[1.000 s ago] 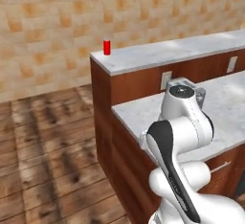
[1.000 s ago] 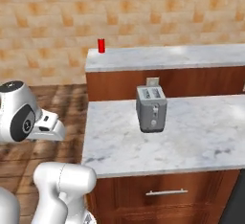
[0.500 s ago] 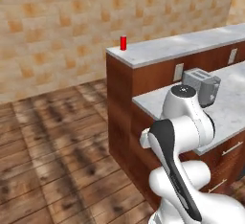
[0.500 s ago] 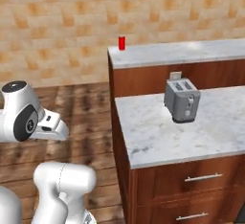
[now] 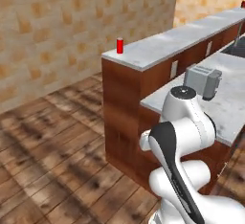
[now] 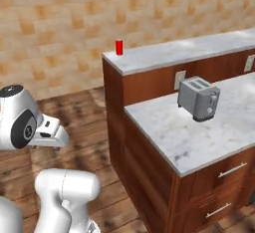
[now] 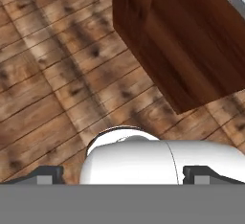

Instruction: Four empty soda cans are scattered around the kitchen. Gather all the cans and cluster them next to the stove for recycling.

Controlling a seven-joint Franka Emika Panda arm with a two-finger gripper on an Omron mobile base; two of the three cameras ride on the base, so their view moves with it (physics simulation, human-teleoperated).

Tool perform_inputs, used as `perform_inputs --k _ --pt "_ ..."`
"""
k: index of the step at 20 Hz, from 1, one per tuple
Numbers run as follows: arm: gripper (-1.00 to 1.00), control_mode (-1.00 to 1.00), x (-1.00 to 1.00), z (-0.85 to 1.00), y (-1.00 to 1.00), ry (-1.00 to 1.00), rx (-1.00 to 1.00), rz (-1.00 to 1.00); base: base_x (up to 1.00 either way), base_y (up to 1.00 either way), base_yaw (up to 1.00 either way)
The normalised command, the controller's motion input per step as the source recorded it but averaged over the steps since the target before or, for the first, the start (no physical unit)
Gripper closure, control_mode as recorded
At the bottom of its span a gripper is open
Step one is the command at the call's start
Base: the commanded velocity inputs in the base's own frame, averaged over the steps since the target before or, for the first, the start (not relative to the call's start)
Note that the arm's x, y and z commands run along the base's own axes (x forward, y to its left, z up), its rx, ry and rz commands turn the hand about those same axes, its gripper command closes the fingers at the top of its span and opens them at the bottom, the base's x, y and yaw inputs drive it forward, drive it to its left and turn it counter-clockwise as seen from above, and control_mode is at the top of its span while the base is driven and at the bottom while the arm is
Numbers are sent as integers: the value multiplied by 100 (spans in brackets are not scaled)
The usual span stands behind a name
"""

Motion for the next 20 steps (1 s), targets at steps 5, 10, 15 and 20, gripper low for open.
perform_inputs --k 5,10,15,20 --pt "-100 100 0 0 0 0 0 0 66 100 -56" --pt "-100 100 0 0 0 0 0 0 69 100 -51" --pt "-100 100 0 0 0 0 0 0 62 100 -56" --pt "-100 100 0 0 0 0 0 0 50 94 -63"
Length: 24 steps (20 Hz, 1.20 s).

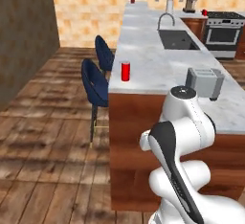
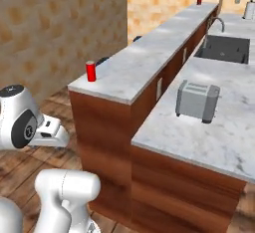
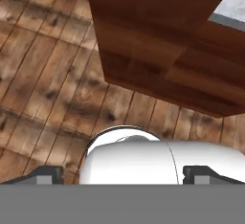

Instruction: Four empty soda cans are scattered around the kitchen. Gather all the cans and cluster them next to the stove for recycling.

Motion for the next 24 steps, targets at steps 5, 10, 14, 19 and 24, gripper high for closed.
perform_inputs --k 5,10,14,19,24 --pt "-100 100 0 0 0 0 0 0 31 59 -51" --pt "-100 100 0 0 0 0 0 0 0 -14 -17" --pt "-100 100 0 0 0 0 0 0 22 -29 -35" --pt "-100 100 0 0 0 0 0 0 33 0 -40" --pt "-100 100 0 0 0 0 0 0 38 31 -18"
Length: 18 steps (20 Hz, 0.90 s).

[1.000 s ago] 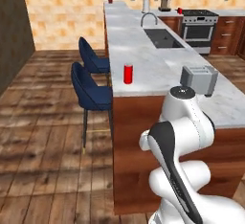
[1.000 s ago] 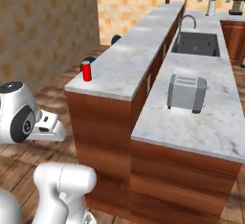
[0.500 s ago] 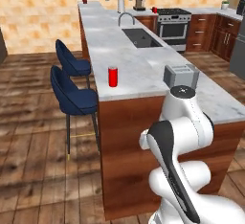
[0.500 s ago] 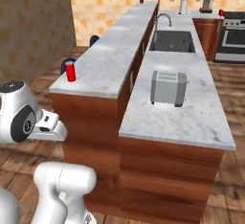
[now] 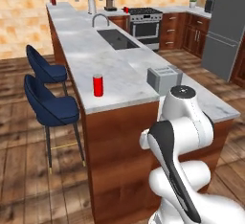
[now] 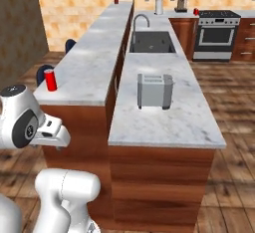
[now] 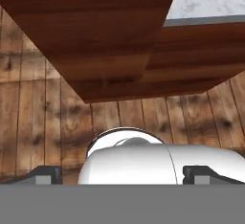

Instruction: Four empty soda cans are scattered around the kitchen. Gather all the cans and cluster them next to the stove for recycling.

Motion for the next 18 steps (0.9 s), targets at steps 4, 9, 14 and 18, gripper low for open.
perform_inputs --k 4,9,14,18 --pt "-100 100 0 0 0 0 0 0 4 51 -2" --pt "-100 100 0 0 0 0 0 0 15 31 0" --pt "-100 100 0 0 0 0 0 0 32 31 0" --pt "-100 100 0 0 0 0 0 0 64 25 0"
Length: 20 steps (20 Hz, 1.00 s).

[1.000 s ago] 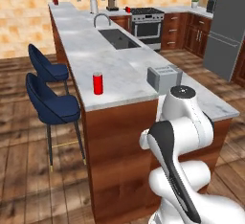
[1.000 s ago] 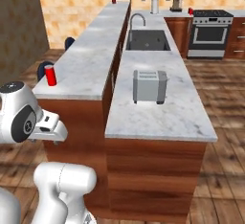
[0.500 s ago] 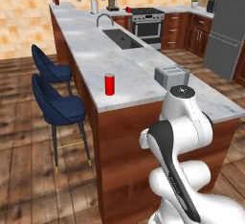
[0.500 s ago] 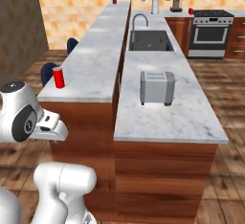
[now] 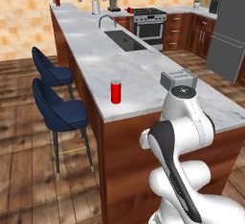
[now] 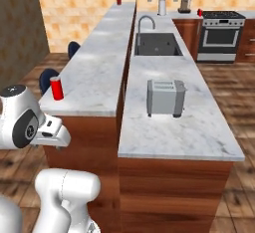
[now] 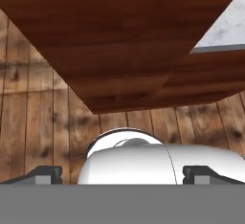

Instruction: Four empty soda cans are scattered around the kitchen. Gather all the cans and cluster them next to the stove for recycling.

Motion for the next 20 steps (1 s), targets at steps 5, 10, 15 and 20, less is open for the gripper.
perform_inputs --k 5,10,15,20 --pt "-100 100 0 0 0 0 0 0 33 20 0" --pt "-100 100 0 0 0 0 0 0 0 0 0" --pt "-100 100 0 0 0 0 0 0 0 0 0" --pt "-100 100 0 0 0 0 0 0 0 0 0"
